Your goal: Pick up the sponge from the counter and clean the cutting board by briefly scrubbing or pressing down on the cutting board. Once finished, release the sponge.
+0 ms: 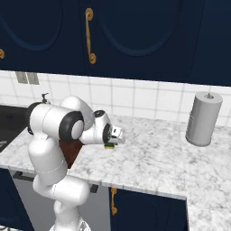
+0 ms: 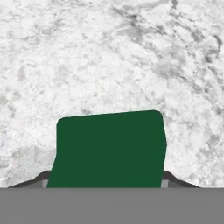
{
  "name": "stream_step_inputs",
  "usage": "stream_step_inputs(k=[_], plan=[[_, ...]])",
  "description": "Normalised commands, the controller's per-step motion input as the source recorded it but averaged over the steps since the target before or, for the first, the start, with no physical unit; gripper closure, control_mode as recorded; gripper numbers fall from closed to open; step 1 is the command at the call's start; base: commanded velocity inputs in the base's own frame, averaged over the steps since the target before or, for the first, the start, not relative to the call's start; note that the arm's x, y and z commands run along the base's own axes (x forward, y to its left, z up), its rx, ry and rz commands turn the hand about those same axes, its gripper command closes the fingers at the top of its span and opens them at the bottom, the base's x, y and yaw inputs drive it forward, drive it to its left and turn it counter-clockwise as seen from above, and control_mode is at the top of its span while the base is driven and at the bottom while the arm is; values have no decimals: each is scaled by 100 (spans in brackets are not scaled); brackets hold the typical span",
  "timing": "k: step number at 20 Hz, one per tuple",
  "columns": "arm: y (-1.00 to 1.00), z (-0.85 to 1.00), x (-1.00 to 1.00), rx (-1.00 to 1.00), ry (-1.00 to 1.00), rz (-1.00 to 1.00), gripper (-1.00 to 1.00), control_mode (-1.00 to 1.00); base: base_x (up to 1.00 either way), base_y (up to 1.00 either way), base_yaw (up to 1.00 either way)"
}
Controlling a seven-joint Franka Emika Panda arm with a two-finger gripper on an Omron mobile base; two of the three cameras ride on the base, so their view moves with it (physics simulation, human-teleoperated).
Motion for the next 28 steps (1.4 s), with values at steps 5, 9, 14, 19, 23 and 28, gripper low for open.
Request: stream_step_inputs(k=[5,9,14,19,23,28], plan=[[-22,9,-9,7,-5,0,-100,-100,0,0,0],[-13,56,-18,10,-5,0,-100,-100,0,0,0],[0,100,-46,2,-11,7,-100,-100,0,0,0],[5,100,-68,1,-9,14,-100,-100,0,0,0],[5,94,-92,0,-22,6,-100,-100,0,0,0],[15,81,-100,5,-22,0,-100,-100,0,0,0]])
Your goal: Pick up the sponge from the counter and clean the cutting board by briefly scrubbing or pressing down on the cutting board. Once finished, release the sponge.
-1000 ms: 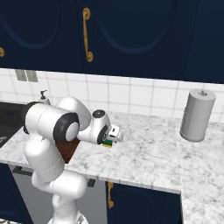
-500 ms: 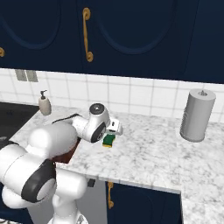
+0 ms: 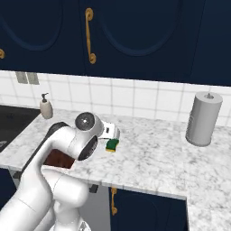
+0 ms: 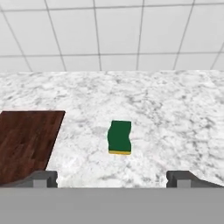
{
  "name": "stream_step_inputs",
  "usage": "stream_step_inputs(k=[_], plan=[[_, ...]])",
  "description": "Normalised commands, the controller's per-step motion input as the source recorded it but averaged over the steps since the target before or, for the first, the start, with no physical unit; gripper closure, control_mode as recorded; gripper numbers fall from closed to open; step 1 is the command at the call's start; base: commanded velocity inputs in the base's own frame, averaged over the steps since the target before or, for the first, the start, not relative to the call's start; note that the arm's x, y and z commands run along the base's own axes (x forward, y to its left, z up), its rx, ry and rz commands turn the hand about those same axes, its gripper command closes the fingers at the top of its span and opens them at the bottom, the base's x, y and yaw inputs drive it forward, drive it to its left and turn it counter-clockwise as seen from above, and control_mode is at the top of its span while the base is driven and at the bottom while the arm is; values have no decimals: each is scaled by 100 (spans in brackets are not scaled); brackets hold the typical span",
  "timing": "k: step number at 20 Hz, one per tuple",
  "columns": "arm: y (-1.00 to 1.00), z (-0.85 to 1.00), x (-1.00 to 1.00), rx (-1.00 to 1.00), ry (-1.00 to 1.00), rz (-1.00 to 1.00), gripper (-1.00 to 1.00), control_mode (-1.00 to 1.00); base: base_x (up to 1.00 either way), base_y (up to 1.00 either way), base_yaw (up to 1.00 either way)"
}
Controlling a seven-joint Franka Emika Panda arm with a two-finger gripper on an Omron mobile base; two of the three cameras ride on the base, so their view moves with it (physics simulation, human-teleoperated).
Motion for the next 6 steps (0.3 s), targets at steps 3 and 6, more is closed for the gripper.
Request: stream_step_inputs(k=[3,6], plan=[[21,81,-100,9,-21,0,-100,-100,0,0,0],[22,77,-100,6,-20,0,-100,-100,0,0,0]])
